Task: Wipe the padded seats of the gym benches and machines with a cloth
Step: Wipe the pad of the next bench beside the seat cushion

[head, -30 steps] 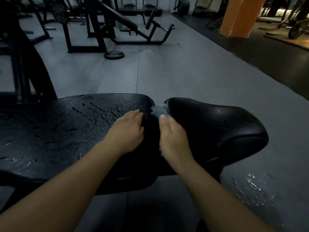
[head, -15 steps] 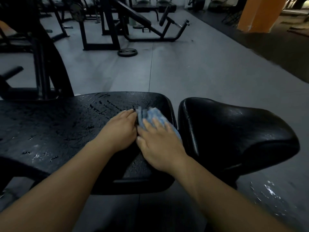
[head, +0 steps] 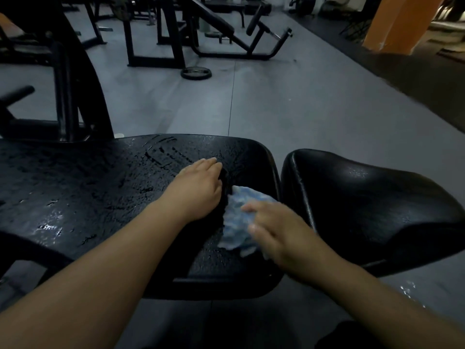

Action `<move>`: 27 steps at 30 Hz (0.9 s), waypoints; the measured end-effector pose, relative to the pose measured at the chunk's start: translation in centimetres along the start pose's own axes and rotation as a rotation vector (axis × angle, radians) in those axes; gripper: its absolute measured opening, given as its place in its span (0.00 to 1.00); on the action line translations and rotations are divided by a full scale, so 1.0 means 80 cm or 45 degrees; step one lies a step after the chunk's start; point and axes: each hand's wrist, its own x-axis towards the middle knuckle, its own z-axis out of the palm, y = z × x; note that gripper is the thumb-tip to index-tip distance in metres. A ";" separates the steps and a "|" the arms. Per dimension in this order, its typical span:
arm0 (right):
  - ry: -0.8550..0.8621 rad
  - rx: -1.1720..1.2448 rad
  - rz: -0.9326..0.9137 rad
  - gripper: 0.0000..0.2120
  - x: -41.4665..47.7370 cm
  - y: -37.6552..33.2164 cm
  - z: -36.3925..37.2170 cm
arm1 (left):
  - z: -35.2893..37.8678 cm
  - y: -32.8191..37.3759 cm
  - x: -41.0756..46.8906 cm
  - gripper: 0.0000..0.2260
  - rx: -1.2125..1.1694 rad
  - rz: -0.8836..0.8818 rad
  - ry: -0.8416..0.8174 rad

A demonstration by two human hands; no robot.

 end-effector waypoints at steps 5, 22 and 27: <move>0.044 -0.429 0.202 0.29 0.083 -0.002 0.020 | 0.003 0.002 0.003 0.24 -0.012 -0.004 0.026; 0.138 0.475 0.344 0.10 0.076 -0.015 -0.044 | -0.005 -0.010 0.007 0.23 -0.060 -0.023 0.029; 0.107 -0.446 0.685 0.19 0.098 -0.057 0.028 | -0.007 -0.001 0.011 0.20 -0.090 -0.063 0.012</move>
